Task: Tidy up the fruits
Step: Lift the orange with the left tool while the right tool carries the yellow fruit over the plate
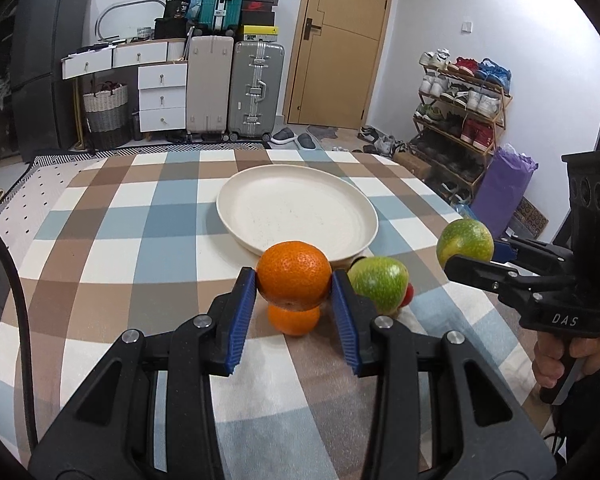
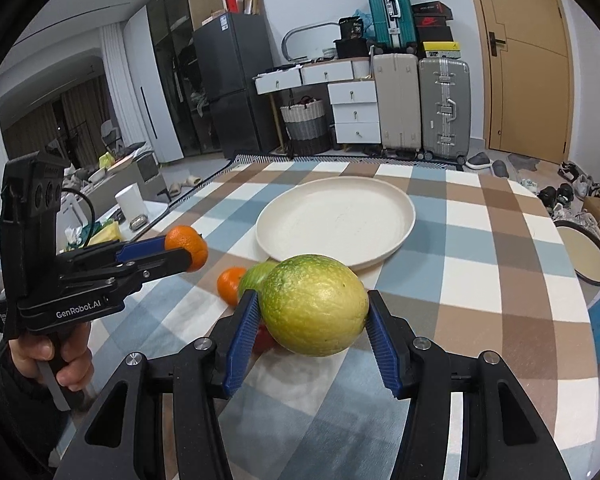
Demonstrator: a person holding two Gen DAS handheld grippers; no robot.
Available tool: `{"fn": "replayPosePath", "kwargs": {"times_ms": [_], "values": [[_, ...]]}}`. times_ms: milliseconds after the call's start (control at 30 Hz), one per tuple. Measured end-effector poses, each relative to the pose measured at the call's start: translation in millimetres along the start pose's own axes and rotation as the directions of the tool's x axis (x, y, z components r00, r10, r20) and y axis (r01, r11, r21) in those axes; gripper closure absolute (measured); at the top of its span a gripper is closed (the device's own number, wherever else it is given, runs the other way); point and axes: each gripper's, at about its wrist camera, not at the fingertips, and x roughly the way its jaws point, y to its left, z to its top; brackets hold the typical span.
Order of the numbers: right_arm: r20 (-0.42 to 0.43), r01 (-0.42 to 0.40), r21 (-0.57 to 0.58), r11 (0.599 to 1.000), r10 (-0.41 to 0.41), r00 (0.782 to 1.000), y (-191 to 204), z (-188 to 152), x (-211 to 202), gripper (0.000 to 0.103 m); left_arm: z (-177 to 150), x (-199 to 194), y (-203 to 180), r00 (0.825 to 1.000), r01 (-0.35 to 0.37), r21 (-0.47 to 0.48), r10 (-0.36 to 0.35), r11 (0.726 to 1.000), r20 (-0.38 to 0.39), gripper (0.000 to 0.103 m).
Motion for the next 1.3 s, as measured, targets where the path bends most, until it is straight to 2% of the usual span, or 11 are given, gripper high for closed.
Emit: {"fn": "replayPosePath", "kwargs": {"times_ms": [200,667,967,1300], "values": [[0.013,0.013,-0.008,1.0,-0.013,1.0,-6,13,6,0.049,13,11,0,0.999,-0.038,-0.003,0.038,0.999,0.033,0.067],[0.019,0.022,0.017,1.0,-0.022,1.0,-24,36,30,0.049,42,49,15,0.996,-0.076,-0.027,0.077,0.997,0.041,0.067],[-0.009,0.032,0.02,0.999,-0.032,0.999,-30,41,48,0.049,53,75,27,0.996,-0.081,-0.036,0.082,0.996,0.023,0.067],[-0.043,0.012,0.028,1.0,-0.011,0.999,-31,45,73,0.049,50,97,34,0.995,-0.098,-0.039,0.098,0.994,-0.013,0.067]]}}
